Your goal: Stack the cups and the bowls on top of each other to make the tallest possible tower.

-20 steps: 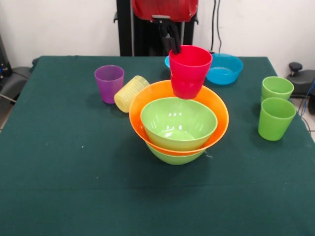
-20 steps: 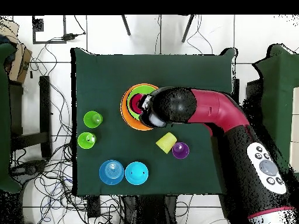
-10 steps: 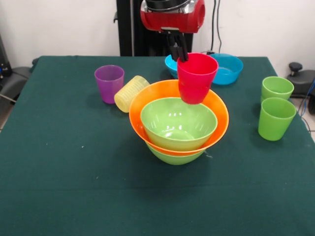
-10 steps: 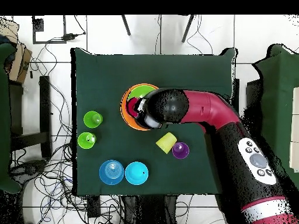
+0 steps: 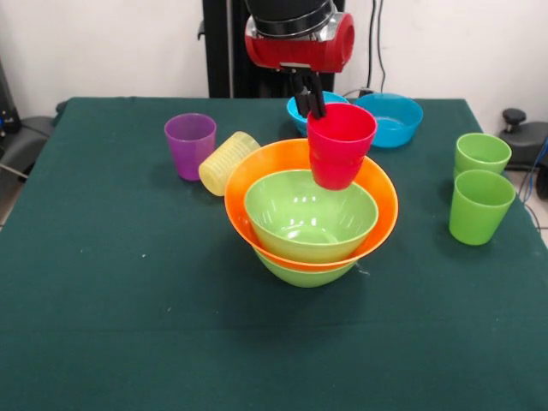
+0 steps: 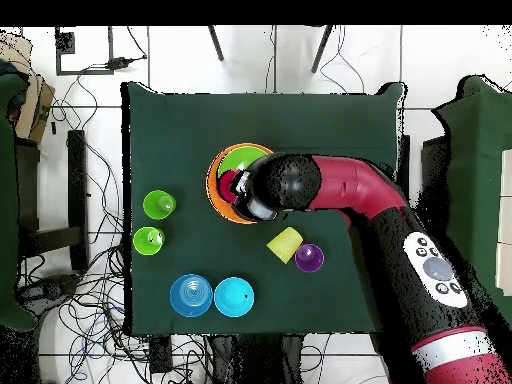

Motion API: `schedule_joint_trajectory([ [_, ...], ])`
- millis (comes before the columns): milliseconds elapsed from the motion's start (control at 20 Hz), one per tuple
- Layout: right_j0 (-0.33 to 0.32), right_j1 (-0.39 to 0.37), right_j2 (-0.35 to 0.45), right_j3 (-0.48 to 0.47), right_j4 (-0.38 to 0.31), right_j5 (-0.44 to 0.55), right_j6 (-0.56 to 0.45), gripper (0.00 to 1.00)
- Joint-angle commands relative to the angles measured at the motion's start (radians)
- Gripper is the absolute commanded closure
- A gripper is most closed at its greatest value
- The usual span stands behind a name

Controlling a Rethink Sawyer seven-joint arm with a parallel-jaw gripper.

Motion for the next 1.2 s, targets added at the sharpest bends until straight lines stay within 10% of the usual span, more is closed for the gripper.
schedule_joint_trajectory([
  [50, -0.01, 0.031, 0.044, -0.078, -0.083, -0.007, -0.216, 1.0],
  [1200, -0.029, 0.146, 0.052, -0.134, -0.155, -0.078, -0.209, 1.0],
])
